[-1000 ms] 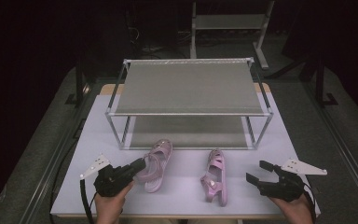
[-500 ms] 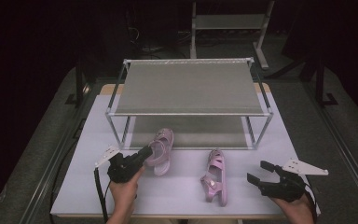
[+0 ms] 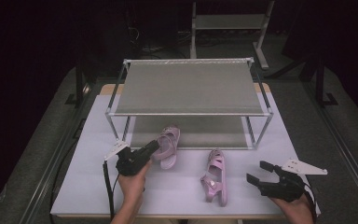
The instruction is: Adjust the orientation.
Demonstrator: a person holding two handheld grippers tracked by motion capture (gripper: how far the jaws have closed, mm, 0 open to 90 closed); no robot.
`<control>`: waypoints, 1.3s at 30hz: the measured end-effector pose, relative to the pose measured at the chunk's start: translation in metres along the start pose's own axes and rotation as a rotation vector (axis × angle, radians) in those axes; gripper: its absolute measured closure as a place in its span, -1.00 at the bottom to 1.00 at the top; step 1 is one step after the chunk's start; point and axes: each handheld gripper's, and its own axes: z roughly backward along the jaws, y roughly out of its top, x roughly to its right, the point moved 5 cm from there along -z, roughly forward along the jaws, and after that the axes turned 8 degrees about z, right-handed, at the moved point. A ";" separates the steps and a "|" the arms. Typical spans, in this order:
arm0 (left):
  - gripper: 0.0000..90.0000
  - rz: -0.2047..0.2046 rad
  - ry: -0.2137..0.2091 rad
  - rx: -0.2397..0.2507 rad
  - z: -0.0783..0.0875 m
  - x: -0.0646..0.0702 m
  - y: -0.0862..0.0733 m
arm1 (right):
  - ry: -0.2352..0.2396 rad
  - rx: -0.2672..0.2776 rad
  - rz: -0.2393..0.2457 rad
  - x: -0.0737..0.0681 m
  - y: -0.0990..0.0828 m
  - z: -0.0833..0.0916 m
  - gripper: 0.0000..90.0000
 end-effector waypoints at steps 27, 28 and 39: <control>0.86 -0.033 0.033 0.061 -0.063 -0.004 0.013 | -0.001 0.019 0.017 0.003 0.003 0.003 -0.53; 0.86 -0.031 0.037 0.059 -0.068 -0.003 0.014 | -0.001 0.019 0.016 0.003 0.003 0.003 -0.53; 0.86 -0.043 0.054 0.058 -0.088 -0.006 0.018 | 0.001 0.025 0.014 0.004 0.004 0.003 -0.53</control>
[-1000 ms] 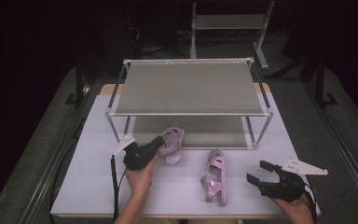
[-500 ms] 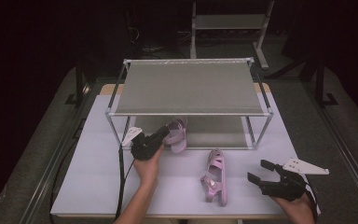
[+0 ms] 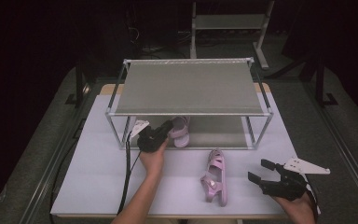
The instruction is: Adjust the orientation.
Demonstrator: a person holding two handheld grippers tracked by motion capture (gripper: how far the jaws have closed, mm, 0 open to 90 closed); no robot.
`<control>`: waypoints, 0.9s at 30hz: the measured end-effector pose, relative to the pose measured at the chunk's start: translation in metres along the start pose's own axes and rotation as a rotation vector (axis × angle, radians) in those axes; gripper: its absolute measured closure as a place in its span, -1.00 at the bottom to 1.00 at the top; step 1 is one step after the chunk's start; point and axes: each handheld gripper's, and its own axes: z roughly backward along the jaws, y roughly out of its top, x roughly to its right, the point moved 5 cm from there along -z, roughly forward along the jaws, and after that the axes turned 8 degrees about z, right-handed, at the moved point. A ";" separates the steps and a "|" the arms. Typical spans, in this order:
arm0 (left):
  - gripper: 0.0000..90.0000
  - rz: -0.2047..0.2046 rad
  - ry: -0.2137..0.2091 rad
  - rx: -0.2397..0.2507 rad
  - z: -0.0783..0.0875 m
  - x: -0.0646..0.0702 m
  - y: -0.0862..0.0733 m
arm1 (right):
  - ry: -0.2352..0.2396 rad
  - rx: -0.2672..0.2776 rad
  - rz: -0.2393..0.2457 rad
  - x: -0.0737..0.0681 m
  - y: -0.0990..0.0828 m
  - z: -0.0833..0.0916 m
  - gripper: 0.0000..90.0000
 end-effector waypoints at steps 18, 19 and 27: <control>0.85 -0.082 0.062 -0.060 -0.021 -0.011 -0.005 | 0.013 0.001 -0.001 0.001 -0.002 0.002 -0.53; 0.85 -0.082 0.062 -0.060 -0.021 -0.011 -0.005 | 0.013 0.001 -0.001 0.001 -0.002 0.002 -0.53; 0.83 -0.084 0.041 -0.088 -0.023 -0.009 -0.009 | 0.020 -0.002 0.007 -0.002 -0.002 0.001 -0.53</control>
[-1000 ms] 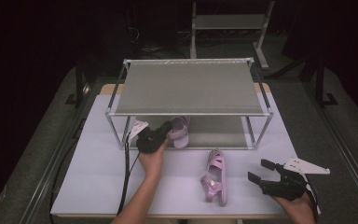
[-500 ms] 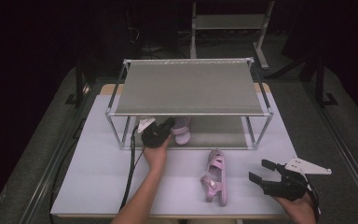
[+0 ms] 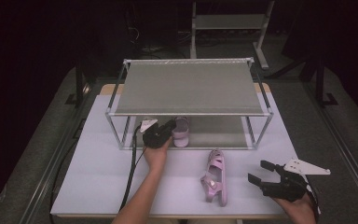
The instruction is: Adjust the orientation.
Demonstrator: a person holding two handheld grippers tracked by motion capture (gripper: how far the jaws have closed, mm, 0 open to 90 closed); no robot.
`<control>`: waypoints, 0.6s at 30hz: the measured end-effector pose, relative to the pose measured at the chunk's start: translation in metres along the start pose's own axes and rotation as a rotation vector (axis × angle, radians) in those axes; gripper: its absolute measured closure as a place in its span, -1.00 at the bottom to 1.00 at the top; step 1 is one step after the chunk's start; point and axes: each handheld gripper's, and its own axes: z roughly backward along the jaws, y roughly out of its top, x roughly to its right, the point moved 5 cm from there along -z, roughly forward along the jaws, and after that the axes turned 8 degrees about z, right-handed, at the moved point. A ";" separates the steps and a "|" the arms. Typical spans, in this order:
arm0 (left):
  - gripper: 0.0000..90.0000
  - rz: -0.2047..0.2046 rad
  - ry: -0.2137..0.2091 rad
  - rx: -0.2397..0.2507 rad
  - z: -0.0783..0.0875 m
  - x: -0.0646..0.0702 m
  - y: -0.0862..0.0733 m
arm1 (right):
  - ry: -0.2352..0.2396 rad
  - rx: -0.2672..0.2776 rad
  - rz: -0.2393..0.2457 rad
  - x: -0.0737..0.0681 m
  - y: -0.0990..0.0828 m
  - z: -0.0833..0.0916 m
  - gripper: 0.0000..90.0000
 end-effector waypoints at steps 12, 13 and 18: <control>0.68 -0.003 -0.019 0.009 0.003 0.002 0.002 | 0.003 -0.001 -0.003 0.000 0.000 0.000 -0.53; 0.54 0.010 -0.028 0.011 0.006 0.003 0.005 | 0.003 -0.001 -0.001 0.000 -0.001 0.000 -0.53; 0.50 -0.013 -0.047 -0.015 0.015 0.005 0.004 | 0.002 0.004 -0.003 -0.001 0.001 -0.001 -0.53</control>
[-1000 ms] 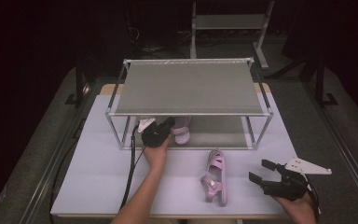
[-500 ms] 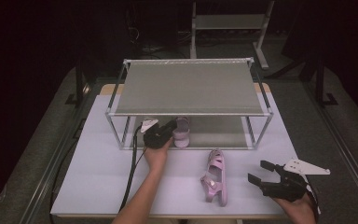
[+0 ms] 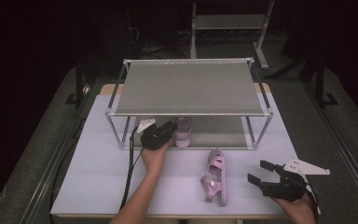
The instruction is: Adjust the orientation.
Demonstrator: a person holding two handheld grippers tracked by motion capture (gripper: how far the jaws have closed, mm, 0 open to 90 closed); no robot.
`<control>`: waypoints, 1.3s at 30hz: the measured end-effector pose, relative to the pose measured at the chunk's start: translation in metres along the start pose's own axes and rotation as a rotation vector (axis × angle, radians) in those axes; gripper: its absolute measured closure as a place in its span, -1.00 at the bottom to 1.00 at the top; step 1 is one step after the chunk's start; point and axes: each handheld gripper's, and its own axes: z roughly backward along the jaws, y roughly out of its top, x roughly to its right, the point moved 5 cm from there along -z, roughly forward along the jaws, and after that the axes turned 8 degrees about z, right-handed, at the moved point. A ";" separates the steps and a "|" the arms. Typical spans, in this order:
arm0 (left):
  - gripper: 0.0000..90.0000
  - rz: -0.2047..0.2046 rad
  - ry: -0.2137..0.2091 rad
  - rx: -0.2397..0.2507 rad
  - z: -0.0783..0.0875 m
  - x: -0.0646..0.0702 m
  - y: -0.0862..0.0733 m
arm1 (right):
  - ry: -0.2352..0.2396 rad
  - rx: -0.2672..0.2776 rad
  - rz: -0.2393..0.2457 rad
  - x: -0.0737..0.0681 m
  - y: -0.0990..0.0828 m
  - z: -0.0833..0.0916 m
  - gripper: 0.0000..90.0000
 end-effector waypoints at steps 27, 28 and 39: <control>0.43 -0.003 -0.118 -0.056 0.073 0.020 -0.025 | 0.125 0.030 0.022 -0.035 0.019 -0.020 -0.10; 0.43 -0.012 -0.121 -0.060 0.075 0.020 -0.025 | 0.132 0.028 0.022 -0.036 0.019 -0.021 -0.04; 0.36 -0.046 -0.155 -0.081 0.102 0.018 -0.028 | 0.193 -0.021 0.036 -0.056 0.023 -0.036 0.49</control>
